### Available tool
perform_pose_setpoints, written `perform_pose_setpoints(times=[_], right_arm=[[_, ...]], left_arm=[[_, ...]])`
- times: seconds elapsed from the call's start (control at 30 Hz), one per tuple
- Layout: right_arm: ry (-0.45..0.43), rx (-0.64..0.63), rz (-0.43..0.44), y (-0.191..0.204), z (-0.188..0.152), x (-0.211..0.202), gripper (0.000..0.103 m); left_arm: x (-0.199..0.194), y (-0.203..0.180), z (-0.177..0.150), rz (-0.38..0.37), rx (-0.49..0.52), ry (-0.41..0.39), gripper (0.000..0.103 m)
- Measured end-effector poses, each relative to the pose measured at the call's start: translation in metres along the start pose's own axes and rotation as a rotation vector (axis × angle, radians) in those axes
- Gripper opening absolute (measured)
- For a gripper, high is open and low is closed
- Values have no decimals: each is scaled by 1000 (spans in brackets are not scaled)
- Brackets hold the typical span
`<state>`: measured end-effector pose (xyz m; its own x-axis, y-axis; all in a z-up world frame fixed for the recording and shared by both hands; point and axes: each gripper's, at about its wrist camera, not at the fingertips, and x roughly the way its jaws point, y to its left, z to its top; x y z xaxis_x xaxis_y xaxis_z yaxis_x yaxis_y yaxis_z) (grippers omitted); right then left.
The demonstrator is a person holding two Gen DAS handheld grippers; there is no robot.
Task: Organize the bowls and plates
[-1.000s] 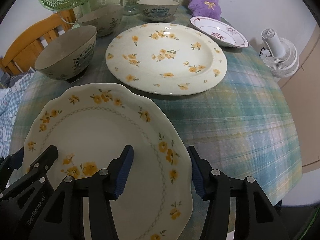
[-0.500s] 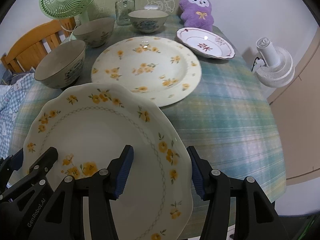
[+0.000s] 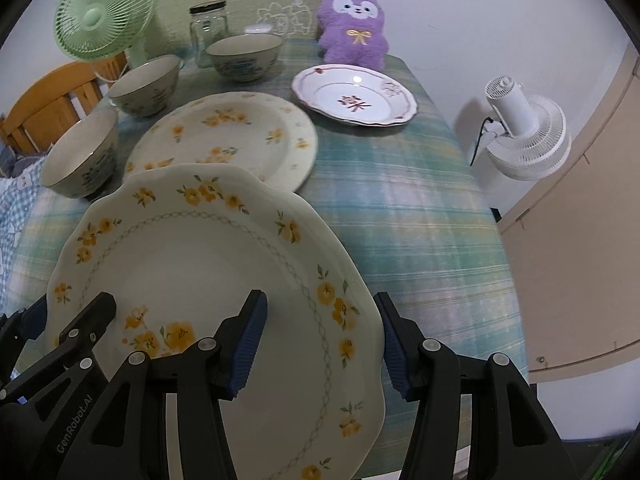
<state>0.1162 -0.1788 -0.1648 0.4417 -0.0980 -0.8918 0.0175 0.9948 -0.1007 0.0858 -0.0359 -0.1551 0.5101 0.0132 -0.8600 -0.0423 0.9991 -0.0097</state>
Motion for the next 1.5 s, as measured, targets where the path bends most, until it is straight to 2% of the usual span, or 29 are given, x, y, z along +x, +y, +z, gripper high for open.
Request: perform_pose_setpoints(times=[0.43,0.93,1.3,1.5], right_arm=[[15,26,-7,-68,5,18,58],[57,60,-20,-126,7,50,58],[90,59,-9,-139,11,71,58],[109,54,4,-140,11,80,58]], left_arm=[[15,-67,7,-10,19,12,51],[41,-129,9,-24,36,49,51],[58,-144,11,-5,28,79,51],[60,-147,12,13,32,68,51]])
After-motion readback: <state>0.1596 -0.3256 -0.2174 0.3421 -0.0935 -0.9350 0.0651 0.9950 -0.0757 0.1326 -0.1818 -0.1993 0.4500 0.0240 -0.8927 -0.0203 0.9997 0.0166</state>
